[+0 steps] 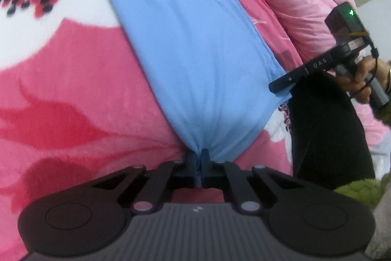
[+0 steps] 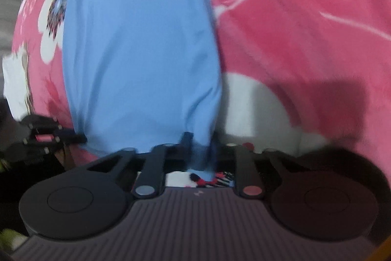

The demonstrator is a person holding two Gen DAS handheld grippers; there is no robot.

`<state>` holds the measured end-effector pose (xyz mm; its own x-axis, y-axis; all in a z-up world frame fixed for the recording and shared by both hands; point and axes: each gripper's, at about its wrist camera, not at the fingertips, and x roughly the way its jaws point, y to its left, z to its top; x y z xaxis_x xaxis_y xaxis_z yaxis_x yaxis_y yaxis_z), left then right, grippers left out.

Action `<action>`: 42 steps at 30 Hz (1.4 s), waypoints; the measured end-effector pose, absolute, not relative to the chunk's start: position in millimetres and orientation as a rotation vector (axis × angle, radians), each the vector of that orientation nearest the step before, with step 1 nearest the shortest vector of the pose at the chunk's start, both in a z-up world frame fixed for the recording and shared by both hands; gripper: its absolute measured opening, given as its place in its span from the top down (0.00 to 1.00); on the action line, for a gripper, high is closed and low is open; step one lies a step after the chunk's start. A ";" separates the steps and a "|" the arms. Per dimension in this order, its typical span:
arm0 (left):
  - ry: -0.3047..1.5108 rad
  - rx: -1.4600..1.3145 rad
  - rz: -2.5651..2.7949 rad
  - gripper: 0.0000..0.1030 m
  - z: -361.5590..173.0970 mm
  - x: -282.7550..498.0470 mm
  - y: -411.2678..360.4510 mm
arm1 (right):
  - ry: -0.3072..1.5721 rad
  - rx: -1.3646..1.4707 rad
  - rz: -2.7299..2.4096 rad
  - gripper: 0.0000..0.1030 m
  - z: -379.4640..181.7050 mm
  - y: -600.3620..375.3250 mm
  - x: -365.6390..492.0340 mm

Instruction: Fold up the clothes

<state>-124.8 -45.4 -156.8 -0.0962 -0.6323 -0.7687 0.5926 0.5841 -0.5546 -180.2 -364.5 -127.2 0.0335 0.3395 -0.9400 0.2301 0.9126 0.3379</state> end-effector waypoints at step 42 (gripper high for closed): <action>0.966 -0.101 -0.735 0.73 -114.9 28.0 -46.9 | 0.832 -0.086 0.301 0.41 -39.1 -272.3 16.2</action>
<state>28.0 -46.9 -114.9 0.3499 -0.6094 -0.7115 0.5231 0.7572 -0.3912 16.2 -272.3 -39.1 0.6333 0.2295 -0.7391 -0.2968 0.9540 0.0420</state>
